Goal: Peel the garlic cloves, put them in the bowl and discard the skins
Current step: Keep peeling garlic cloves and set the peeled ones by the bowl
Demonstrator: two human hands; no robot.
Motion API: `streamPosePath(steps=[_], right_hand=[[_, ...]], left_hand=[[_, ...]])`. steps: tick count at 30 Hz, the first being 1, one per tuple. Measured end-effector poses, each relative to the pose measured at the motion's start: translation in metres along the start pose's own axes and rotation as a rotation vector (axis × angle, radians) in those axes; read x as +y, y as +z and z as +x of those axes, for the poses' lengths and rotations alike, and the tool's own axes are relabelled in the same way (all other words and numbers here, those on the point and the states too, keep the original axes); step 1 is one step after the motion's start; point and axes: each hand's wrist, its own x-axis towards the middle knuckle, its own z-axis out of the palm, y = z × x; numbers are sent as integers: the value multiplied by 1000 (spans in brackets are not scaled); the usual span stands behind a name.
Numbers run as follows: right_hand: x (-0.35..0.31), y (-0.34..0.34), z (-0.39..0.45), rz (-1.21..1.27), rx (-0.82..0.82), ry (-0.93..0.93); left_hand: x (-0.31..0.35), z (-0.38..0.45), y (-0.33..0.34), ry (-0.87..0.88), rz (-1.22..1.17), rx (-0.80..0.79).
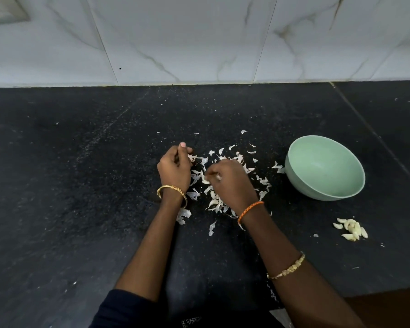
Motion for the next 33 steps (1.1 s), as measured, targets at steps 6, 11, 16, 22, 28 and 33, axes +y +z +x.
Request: streamPosePath(steps=[6, 11, 16, 22, 28, 33], right_hand=[[-2, 1, 6, -53, -109, 43], [-4, -7, 14, -168, -204, 36], [-8, -7, 19, -225, -214, 44], [8, -22, 23, 189, -105, 203], [23, -52, 37, 658, 19, 282], [29, -49, 48, 863, -7, 278]], left_hand=[[4, 1, 0, 20, 25, -41], [4, -1, -2, 3, -2, -51], [10, -5, -1, -19, 24, -124], [16, 0, -3, -28, 59, -194], [31, 19, 7, -11, 53, -341], [42, 24, 20, -3, 43, -494]])
